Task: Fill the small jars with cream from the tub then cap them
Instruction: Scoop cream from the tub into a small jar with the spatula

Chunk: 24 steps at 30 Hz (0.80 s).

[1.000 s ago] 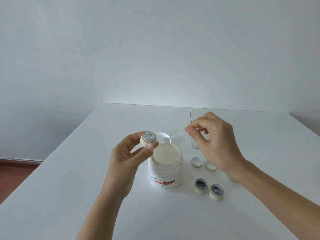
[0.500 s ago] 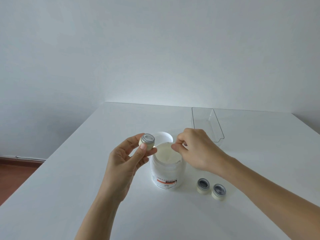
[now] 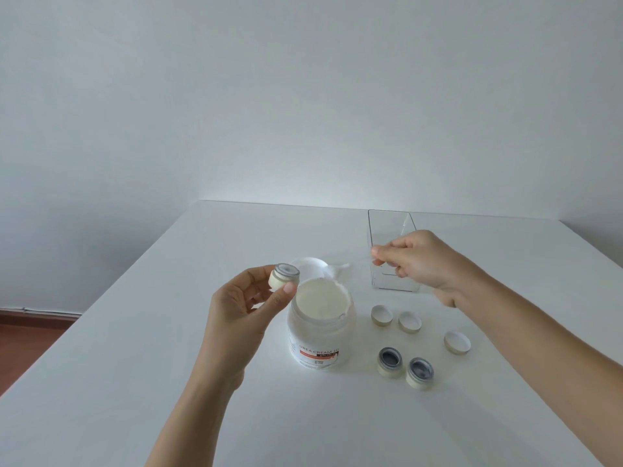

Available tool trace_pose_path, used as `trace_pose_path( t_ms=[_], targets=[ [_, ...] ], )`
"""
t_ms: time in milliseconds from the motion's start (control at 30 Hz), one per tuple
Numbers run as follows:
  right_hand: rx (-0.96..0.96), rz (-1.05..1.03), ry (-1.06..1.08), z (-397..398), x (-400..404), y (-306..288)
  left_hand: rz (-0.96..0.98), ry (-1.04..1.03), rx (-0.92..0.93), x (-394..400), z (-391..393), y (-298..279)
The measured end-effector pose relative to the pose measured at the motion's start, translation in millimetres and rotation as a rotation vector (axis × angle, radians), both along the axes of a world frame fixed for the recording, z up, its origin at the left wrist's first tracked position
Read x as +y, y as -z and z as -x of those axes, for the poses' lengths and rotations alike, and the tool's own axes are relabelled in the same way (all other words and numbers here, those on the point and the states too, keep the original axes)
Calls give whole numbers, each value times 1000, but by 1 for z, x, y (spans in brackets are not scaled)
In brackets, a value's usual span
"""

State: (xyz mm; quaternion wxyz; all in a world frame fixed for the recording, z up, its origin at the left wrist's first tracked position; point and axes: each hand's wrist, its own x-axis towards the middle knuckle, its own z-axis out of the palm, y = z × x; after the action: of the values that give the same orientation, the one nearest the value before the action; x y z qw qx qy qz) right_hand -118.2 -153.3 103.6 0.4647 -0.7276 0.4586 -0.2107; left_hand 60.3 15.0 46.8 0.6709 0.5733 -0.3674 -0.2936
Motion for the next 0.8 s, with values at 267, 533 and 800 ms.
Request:
trace_pose_path(
  t_ms=[267, 533, 800],
  targets=[
    [-112, -17, 13, 0, 3, -24, -66, 52, -43, -10, 10, -5],
    [-176, 248, -1, -10, 26, -18, -25, 163, 59, -9, 15, -12],
    [-350, 1136, 6, -5, 44, -6, 56, 152, 79, -8, 18, -18]
  ],
)
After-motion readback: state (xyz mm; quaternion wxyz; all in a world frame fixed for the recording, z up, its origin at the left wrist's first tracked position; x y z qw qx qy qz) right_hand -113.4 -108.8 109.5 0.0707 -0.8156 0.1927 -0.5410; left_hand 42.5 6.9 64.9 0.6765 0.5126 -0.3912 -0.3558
